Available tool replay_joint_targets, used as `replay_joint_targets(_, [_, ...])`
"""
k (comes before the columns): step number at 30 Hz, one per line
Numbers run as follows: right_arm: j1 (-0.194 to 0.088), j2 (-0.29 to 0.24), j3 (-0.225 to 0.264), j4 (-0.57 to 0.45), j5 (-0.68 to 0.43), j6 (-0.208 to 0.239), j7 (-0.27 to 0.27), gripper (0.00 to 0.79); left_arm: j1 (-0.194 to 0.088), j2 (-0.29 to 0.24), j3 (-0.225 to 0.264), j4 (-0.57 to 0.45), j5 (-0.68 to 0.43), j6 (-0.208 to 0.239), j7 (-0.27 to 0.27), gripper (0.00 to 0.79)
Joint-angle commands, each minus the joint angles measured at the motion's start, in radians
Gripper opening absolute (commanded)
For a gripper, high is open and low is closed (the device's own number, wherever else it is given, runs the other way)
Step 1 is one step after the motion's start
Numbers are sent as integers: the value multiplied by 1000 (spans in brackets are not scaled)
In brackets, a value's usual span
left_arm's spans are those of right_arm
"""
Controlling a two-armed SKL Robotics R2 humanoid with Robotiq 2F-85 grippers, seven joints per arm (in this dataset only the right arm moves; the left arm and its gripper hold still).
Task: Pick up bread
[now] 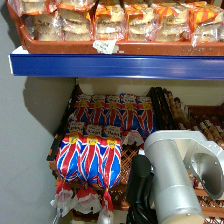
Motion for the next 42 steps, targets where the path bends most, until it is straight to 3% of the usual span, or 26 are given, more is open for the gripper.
replay_joint_targets(1, [2, -2, -7, 0, 2, 2, -1, 12, 0, 0, 0, 0, 0, 0, 0, 0])
replay_joint_targets(24, [21, 9, -62, 9, 67, 2, -5, 13, 0, 0, 0, 0, 0, 0, 0, 0])
replay_joint_targets(38, [49, 28, -82, 19, 142, 2, -6, 20, 0, 0, 0, 0, 0, 0, 0, 0])
replay_joint_targets(40, [52, 30, -83, 20, 153, 2, -6, 28, 0, 0, 0, 0, 0, 0, 0, 0])
replay_joint_targets(42, [57, 33, -85, 21, 168, 2, -6, 96, 0, 0, 0, 0, 0, 0, 0, 0])
